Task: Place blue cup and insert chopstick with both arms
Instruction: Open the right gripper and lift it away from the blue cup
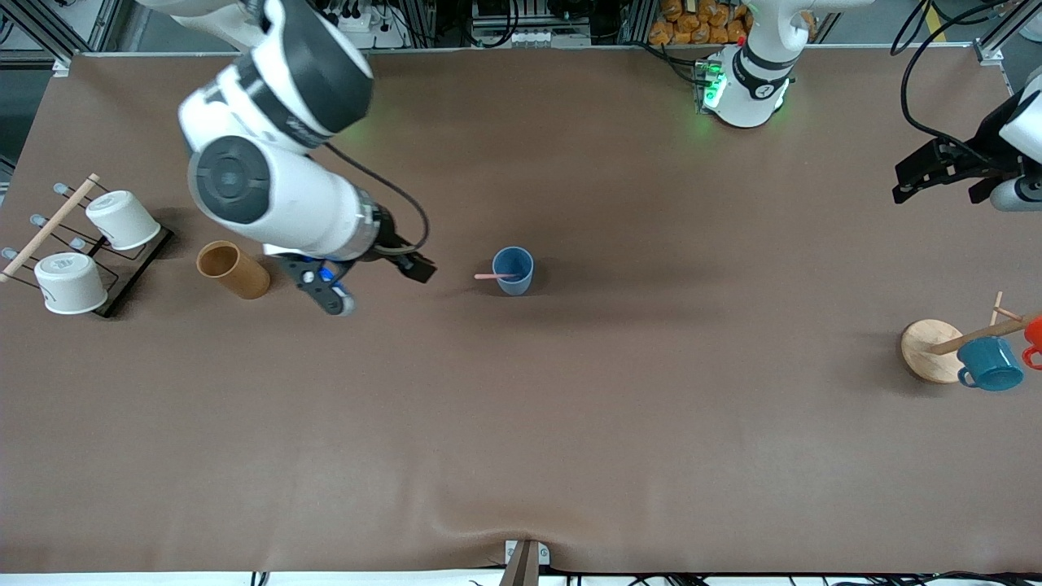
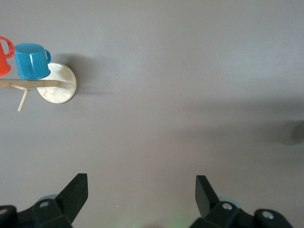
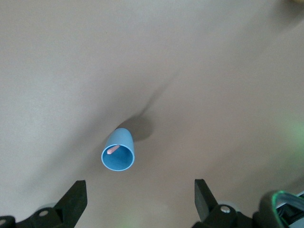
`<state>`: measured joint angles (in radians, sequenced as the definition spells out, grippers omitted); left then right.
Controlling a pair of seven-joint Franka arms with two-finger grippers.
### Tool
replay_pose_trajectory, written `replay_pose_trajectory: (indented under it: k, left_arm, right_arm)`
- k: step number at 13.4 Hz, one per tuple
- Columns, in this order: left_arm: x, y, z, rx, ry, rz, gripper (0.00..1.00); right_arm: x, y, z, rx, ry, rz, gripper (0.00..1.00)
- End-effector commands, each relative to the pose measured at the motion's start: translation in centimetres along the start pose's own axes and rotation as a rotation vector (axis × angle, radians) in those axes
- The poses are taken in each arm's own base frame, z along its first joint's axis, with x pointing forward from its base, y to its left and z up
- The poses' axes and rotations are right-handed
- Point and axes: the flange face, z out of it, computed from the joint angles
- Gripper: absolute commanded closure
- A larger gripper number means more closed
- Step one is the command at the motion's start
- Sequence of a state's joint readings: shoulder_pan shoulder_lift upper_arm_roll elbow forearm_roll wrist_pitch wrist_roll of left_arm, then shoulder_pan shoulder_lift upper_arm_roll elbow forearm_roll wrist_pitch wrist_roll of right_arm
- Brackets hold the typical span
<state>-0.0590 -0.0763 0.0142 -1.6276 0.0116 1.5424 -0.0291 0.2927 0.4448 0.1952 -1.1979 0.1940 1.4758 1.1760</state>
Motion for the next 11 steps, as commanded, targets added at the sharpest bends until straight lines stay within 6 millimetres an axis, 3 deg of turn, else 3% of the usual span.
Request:
replay_pose_trajectory:
  k: [1, 6, 8, 11]
  left_arm:
    - [-1.4, 0.5, -0.4, -0.013, 0.001, 0.022, 0.0]
    - [-1.5, -0.1, -1.3, -0.015, 0.027, 0.012, 0.0]
    - [-1.4, -0.1, -1.8, -0.009, 0.035, 0.007, 0.0]
    - [-1.5, 0.4, -2.1, -0.008, 0.039, 0.003, 0.0]
  right_arm:
    - [2.8, 3.6, -3.6, -0.003, 0.002, -0.173, 0.0]
    - [9.8, 9.8, -6.6, -0.003, -0.003, -0.339, 0.0]
    - [12.8, 13.4, -8.7, 0.005, 0.024, -0.468, 0.0]
    - [17.1, 17.3, -9.9, -0.025, 0.074, -0.533, 0.0]
